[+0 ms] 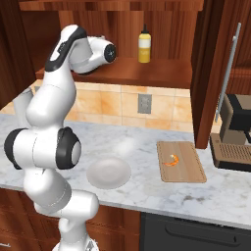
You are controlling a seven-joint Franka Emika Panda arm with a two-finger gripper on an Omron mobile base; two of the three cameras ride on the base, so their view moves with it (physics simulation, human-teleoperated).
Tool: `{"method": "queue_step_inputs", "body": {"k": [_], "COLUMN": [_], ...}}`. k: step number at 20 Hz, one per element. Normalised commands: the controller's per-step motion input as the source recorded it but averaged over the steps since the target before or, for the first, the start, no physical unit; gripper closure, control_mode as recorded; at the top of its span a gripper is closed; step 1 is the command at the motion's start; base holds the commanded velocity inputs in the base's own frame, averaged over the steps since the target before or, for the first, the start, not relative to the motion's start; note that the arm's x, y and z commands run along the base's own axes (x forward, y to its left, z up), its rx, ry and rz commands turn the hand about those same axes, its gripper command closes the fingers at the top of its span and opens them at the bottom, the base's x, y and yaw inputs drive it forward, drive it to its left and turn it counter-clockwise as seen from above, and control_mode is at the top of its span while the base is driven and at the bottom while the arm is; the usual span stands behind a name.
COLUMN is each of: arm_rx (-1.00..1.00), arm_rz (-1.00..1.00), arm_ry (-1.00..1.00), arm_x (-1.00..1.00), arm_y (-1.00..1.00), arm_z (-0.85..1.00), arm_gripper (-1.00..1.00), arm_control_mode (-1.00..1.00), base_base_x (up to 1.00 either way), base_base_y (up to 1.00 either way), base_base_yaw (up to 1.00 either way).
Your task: Pick the shrimp from the plate and place it on the cutting board. Then pick the condiment bottle from the cabinet and place it next to the cutting board.
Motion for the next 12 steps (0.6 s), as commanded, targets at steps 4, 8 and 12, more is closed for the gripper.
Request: {"method": "queue_step_inputs", "body": {"k": [4,8,12], "arm_rx": [0.0,0.0,0.0], "arm_rz": [-0.01,0.0,0.0], "arm_ry": [0.0,0.0,0.0], "arm_x": [0.04,0.09,0.12], "arm_y": [0.06,0.04,0.01], "arm_z": [0.0,0.0,-0.02], "arm_gripper": [-1.0,-1.0,-1.0], "arm_control_mode": [-1.0,-1.0,-1.0], "base_base_x": [0.0,0.0,0.0], "base_base_y": [0.0,0.0,0.0], "base_base_yaw": [0.0,0.0,0.0]}}
